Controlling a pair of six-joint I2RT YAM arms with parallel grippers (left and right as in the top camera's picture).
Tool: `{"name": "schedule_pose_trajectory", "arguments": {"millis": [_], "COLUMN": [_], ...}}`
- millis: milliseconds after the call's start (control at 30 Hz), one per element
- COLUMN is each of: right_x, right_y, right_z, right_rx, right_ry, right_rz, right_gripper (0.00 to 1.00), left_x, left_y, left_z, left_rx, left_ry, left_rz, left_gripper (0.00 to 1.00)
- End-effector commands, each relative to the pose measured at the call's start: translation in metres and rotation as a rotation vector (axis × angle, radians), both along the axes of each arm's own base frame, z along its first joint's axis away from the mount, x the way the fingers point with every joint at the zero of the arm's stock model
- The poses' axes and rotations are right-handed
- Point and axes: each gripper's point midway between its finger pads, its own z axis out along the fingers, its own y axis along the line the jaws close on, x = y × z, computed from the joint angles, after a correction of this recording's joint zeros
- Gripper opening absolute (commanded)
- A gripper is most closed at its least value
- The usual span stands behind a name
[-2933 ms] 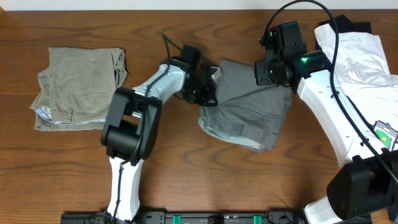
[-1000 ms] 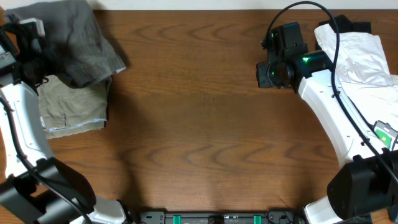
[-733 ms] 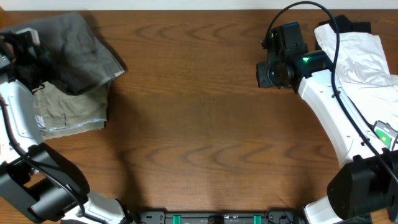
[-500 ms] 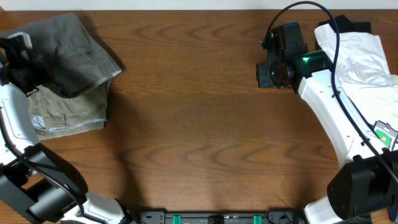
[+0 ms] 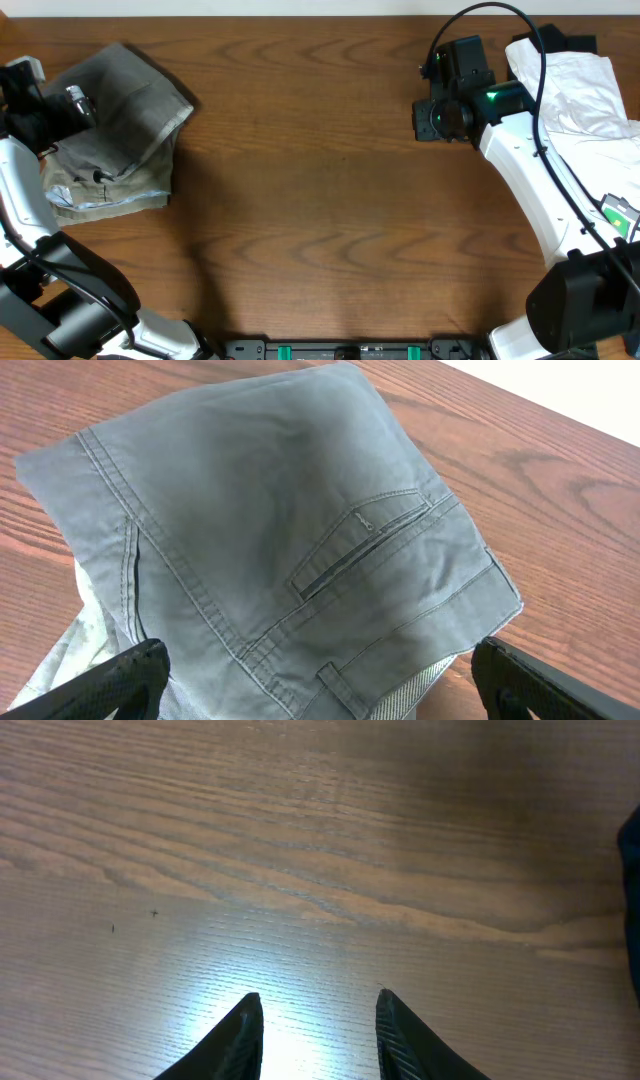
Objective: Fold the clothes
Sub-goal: 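Open the left gripper and withdraw it from the stacked shorts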
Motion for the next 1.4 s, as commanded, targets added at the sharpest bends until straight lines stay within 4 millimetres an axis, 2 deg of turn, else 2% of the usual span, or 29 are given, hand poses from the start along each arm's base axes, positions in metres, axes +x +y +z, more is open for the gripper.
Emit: {"name": "schedule_pose_trajectory", "arguments": {"millis": [0, 100, 133, 200, 233, 267, 400, 533, 700, 733, 833, 867, 900, 933, 1000, 1100, 1267, 1367], "right_x": [0.001, 0.001, 0.001, 0.001, 0.001, 0.001, 0.000, 0.000, -0.003, -0.004, -0.006, -0.006, -0.006, -0.006, -0.006, -0.006, -0.004, 0.002], "right_y": [-0.004, -0.004, -0.004, -0.004, -0.004, -0.004, -0.004, -0.004, -0.005, -0.005, -0.006, -0.006, -0.006, -0.005, -0.005, -0.005, -0.005, -0.005], "right_z": [-0.003, -0.003, -0.003, -0.003, -0.003, -0.003, -0.003, -0.003, -0.005, -0.005, -0.006, -0.006, -0.006, -0.006, -0.006, -0.006, -0.005, 0.000], "right_rx": [-0.013, -0.013, -0.013, -0.013, -0.013, -0.013, -0.014, -0.014, -0.017, -0.018, -0.021, -0.021, -0.021, -0.021, -0.020, -0.021, -0.010, 0.004], "right_ry": [0.005, 0.004, 0.004, 0.005, 0.005, 0.005, 0.008, 0.010, 0.022, 0.027, 0.037, 0.037, 0.037, 0.037, 0.037, 0.036, 0.026, 0.002], "right_rz": [0.000, 0.000, 0.000, 0.000, 0.000, 0.000, 0.000, 0.000, 0.000, 0.000, 0.000, 0.000, 0.000, 0.001, 0.002, 0.001, -0.014, -0.034], "right_gripper": [0.36, 0.36, 0.36, 0.35, 0.35, 0.35, 0.35, 0.35, 0.36, 0.36, 0.41, 0.44, 0.47, 0.49, 0.51, 0.54, 0.81, 0.99], "left_x": [0.003, 0.003, 0.003, 0.003, 0.002, 0.002, 0.001, -0.005, -0.013, -0.017, -0.031, -0.033, -0.033, -0.032, -0.025, -0.018, -0.009, -0.005], "left_y": [0.003, 0.004, 0.004, 0.004, 0.005, 0.005, 0.013, 0.023, 0.026, 0.030, 0.041, 0.042, 0.042, 0.041, 0.031, 0.021, -0.003, -0.038], "left_z": [0.015, 0.016, 0.016, 0.013, 0.011, 0.008, -0.017, -0.060, -0.106, -0.113, -0.127, -0.127, -0.126, -0.123, -0.113, -0.086, -0.008, 0.038], "left_rx": [0.018, 0.019, 0.019, 0.018, 0.015, 0.011, 0.006, -0.033, -0.073, -0.068, -0.055, -0.059, -0.067, -0.084, -0.124, -0.148, -0.066, -0.009], "left_ry": [-0.036, -0.041, -0.041, -0.034, -0.031, -0.025, 0.040, 0.150, 0.265, 0.296, 0.373, 0.380, 0.375, 0.364, 0.324, 0.250, 0.095, 0.011], "left_rz": [0.002, 0.002, 0.002, 0.004, 0.006, 0.006, 0.038, 0.108, 0.141, 0.171, 0.281, 0.305, 0.319, 0.331, 0.297, 0.258, 0.200, 0.119], "left_gripper": [0.98, 0.98, 0.88, 0.40, 0.26, 0.23, 0.23, 0.23, 0.24, 0.30, 0.32, 0.43, 0.54, 0.59, 0.63, 0.63, 0.69, 0.73]}}
